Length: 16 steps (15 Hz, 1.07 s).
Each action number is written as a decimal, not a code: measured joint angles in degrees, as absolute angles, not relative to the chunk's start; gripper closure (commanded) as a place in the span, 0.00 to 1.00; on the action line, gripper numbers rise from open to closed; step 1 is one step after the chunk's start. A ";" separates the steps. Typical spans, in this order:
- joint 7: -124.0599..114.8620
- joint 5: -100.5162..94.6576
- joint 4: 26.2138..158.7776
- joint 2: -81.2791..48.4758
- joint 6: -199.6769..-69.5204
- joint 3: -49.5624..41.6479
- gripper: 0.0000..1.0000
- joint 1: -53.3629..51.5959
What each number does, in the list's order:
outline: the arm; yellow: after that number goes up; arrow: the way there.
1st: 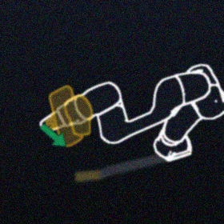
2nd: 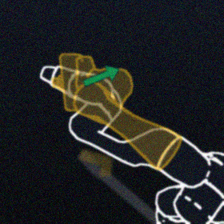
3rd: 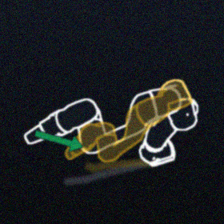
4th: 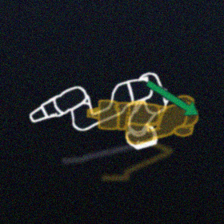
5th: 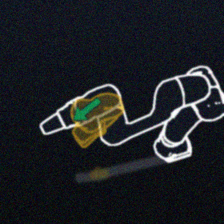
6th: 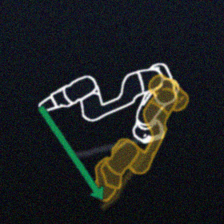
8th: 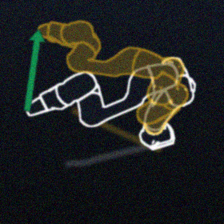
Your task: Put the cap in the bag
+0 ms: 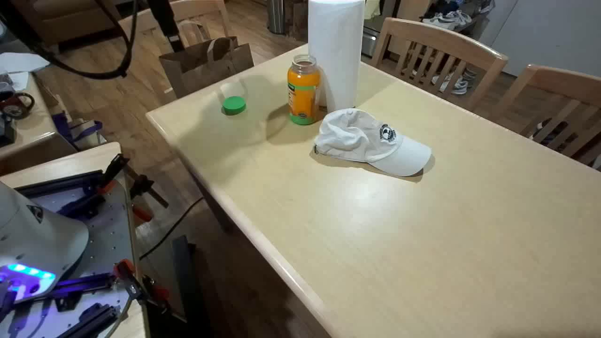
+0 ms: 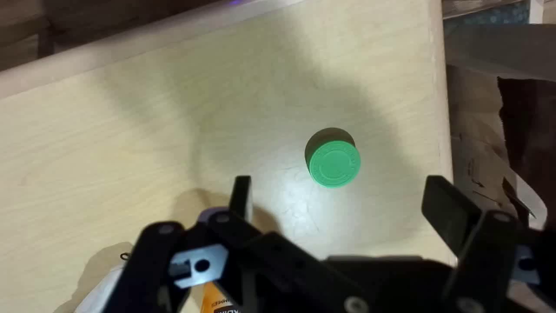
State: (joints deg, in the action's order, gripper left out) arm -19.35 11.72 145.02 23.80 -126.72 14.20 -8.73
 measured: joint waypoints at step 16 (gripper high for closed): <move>-19.81 12.60 117.15 7.55 -130.74 -0.49 0.00 0.93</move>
